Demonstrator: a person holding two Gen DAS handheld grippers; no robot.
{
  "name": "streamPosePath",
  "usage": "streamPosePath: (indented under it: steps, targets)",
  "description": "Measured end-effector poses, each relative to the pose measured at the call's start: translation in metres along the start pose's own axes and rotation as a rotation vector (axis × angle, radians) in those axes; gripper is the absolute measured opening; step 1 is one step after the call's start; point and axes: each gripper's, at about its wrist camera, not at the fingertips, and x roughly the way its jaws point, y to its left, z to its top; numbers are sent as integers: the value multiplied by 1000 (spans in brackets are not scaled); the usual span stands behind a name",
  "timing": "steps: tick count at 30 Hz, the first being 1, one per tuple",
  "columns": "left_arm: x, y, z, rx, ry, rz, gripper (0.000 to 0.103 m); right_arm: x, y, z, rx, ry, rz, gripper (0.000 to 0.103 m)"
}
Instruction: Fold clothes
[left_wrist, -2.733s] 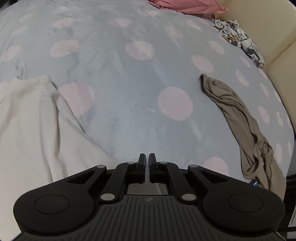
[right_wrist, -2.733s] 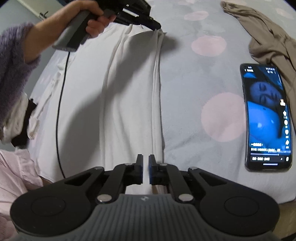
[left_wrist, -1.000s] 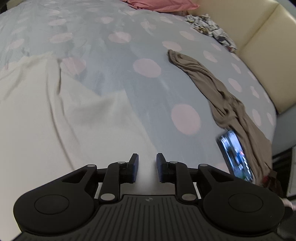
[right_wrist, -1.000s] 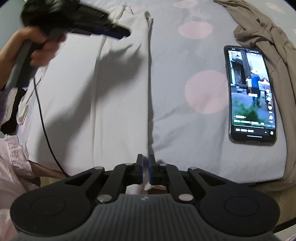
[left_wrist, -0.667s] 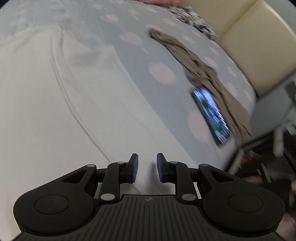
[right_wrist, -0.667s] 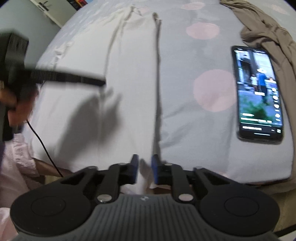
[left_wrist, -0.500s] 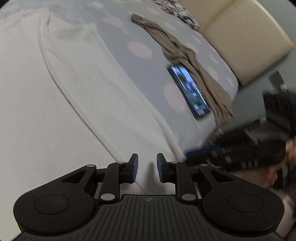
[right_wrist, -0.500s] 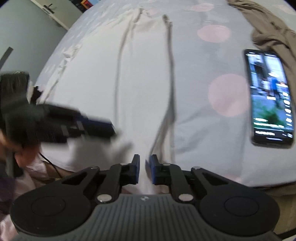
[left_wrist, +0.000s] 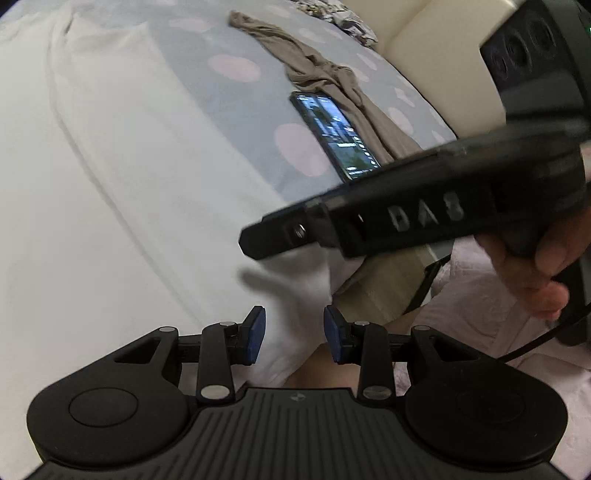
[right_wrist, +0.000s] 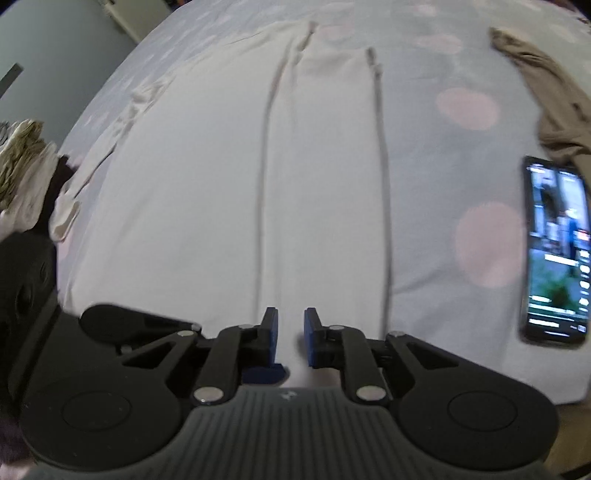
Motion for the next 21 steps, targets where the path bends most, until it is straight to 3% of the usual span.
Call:
streamPosePath:
  steps: [3,8,11,14,18,21]
  targets:
    - [11,-19,0,43,-5,53,31,-9,-7,-5,10,-22,-41,26]
    - [34,-35,-1,67,0,119,31,-16,-23,-15,52,-43,-53,26]
    - [37,-38,-1,94,-20,164,11,-19,-31,-22,67,-50,-72,26]
    - [30,-24,-3,64,-25,120,4,-19,-38,-30,82,-47,-85,28]
    - [16,7,-8,-54,-39,3,3,-22,-43,-44,60,-47,-59,28]
    - [9,21,-14,-103,-43,-26,3,-23,-36,-50,-6,-50,-36,28]
